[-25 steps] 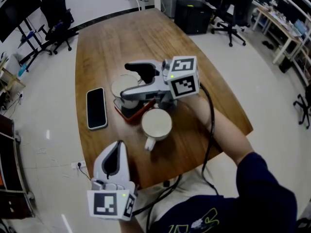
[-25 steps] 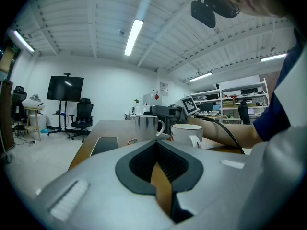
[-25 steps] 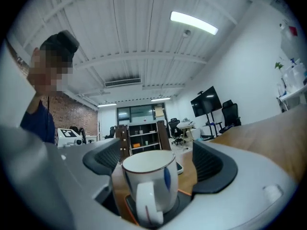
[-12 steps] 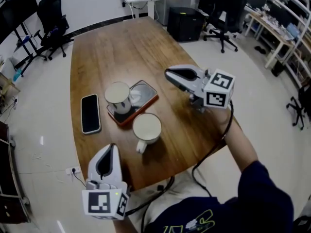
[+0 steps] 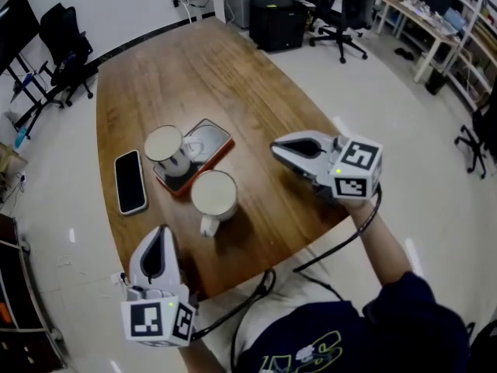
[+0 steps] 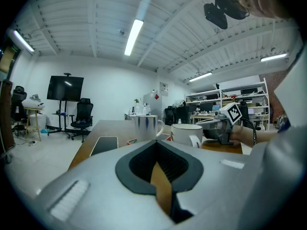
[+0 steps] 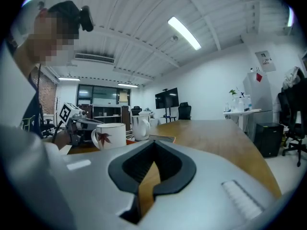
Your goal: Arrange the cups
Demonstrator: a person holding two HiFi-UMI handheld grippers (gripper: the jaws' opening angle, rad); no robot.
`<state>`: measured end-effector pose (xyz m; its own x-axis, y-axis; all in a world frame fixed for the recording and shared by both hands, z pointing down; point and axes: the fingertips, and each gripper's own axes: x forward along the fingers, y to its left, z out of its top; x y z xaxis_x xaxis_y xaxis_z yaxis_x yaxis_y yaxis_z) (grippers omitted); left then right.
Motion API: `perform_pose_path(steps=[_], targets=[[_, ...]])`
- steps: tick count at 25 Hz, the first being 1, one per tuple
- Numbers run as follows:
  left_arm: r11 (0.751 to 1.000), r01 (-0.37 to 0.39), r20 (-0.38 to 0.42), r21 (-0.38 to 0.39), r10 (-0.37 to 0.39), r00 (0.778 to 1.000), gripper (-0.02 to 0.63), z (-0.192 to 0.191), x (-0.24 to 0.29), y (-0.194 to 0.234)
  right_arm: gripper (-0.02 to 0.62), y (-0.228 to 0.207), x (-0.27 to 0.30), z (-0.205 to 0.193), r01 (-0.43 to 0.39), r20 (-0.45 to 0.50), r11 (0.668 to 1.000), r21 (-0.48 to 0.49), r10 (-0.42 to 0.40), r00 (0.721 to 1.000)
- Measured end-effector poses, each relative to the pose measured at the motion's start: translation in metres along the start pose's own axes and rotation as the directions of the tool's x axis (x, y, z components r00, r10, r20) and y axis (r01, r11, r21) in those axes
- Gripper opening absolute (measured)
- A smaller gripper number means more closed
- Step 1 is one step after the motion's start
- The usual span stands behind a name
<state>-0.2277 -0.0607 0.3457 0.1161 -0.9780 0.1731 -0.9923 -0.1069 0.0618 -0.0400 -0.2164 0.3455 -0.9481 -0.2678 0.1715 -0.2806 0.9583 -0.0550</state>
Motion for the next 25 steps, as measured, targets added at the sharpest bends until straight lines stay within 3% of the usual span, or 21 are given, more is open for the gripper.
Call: perform_pose_path(steps=[7,13,25], targets=[[1.000,0.001,-0.009,0.001,-0.001,1.000,0.003,-0.003,0.000,0.002,0.003,-0.005,0.002,-0.005,0.055,-0.010,0.998,0.014,-0.054,0.998],[0.998,0.061,-0.008,0.008,-0.061,0.998,0.003,-0.004,0.005,-0.006,0.003,-0.008,0.003,-0.007,0.053,-0.013,0.998,0.017,-0.053,0.999],[0.999,0.053,-0.005,0.010,-0.053,0.999,0.002,-0.002,0.005,-0.006,0.003,-0.008,0.001,-0.005,0.053,-0.012,0.998,0.019,-0.053,0.999]])
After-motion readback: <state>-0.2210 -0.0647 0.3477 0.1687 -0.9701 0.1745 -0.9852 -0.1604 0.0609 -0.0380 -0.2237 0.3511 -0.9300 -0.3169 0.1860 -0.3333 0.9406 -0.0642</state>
